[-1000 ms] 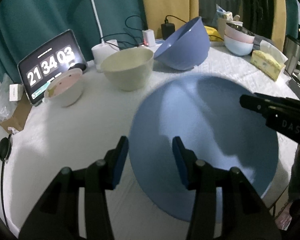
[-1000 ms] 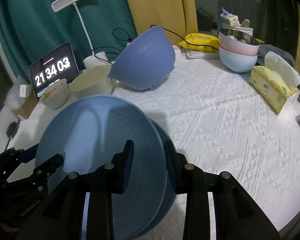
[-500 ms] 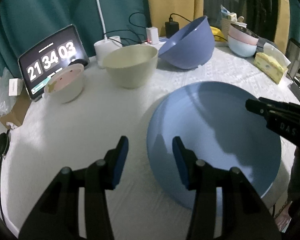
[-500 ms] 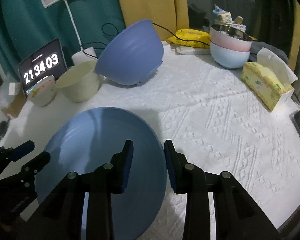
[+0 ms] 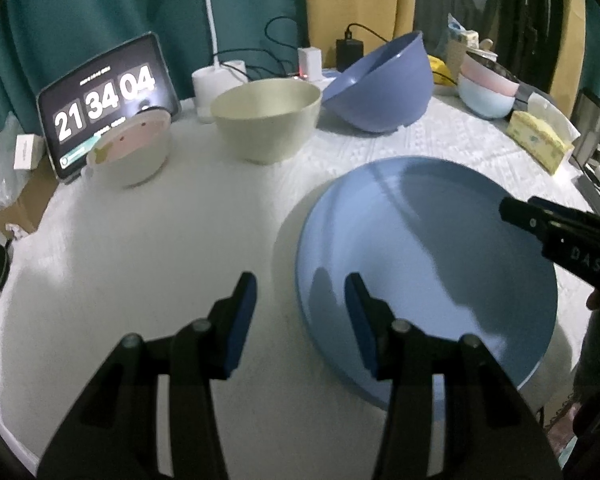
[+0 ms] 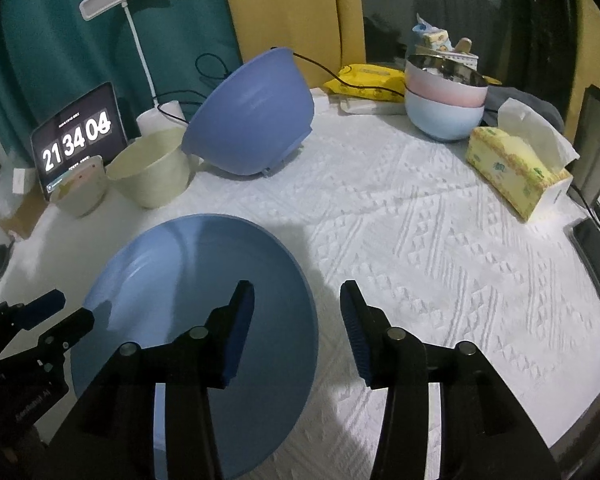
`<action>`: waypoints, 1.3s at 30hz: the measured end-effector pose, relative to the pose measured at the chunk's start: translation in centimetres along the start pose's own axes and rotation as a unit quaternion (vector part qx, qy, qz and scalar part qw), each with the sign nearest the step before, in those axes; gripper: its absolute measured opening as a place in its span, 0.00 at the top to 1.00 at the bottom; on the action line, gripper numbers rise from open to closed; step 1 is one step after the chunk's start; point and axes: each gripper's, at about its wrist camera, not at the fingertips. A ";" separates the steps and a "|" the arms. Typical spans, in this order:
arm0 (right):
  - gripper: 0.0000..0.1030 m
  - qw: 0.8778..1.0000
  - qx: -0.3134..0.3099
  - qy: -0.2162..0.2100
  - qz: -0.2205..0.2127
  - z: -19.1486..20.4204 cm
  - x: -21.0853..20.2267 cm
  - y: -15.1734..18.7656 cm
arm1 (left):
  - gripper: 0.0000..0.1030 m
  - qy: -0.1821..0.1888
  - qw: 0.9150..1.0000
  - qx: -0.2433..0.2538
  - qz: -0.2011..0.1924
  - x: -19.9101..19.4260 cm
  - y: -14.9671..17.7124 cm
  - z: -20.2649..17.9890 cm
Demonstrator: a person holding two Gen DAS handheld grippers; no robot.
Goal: Organize plates and bowls
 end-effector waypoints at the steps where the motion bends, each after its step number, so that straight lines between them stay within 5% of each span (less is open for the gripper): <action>1: 0.54 1.000 0.000 -0.001 0.002 0.0 0.1 0.1 | 0.54 0.001 1.000 -0.002 0.001 0.1 0.1 0.0; 39: 0.54 0.998 0.017 -0.055 0.035 -0.3 2.5 1.2 | 0.53 0.047 0.998 -0.034 0.014 2.4 0.1 -0.1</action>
Point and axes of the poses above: each gripper's, at about its wrist camera, not at the fingertips, and x roughly the way its jaws point, z to its left, y to its underside, and after that the axes turned 12 degrees about y, right-handed
